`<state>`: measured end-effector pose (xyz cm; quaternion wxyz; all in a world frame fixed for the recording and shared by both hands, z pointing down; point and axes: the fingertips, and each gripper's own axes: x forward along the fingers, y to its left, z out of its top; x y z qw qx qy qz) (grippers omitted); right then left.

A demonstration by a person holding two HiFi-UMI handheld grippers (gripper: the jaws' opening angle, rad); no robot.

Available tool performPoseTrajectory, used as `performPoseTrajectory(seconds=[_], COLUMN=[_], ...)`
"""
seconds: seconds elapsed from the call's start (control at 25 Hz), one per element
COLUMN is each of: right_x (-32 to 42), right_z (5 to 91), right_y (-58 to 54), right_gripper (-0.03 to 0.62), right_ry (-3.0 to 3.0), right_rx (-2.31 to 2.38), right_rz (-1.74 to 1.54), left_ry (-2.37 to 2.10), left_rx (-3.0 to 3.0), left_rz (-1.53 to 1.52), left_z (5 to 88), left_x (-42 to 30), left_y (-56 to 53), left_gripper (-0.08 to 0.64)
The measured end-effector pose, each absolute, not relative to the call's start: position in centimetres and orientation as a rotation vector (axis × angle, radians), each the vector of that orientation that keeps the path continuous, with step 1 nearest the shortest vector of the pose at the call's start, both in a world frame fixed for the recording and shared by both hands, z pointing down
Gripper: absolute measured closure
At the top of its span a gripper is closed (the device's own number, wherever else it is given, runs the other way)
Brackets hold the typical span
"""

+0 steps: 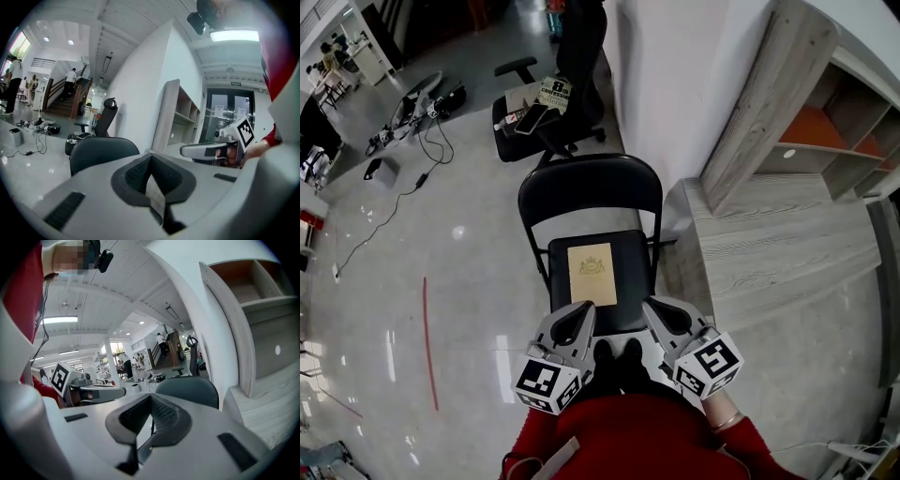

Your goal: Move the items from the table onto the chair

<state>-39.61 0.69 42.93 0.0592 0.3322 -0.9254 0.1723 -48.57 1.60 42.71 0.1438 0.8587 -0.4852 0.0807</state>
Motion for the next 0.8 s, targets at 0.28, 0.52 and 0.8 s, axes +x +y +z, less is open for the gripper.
performPoseTrajectory(seconds=[0.28, 0.52, 0.8], right_x=[-39.67, -40.25, -40.47], right_z=[43.11, 42.96, 43.06], right_y=[0.74, 0.84, 1.06], right_gripper=[0.58, 0.58, 0.58], right_ry=[-2.805, -2.803, -2.801], right_rx=[1.005, 0.98, 0.968], right_rz=[0.532, 0.528, 0.515], left_ry=[-1.387, -1.398, -1.403], left_rx=[2.484, 2.473, 2.46], left_rz=[0.267, 0.28, 0.275], left_z=[43.07, 42.91, 43.18], left_x=[-48.32, -48.75, -49.13], left_y=[1.39, 1.24, 1.43], left_gripper=[0.552, 0.552, 0.552])
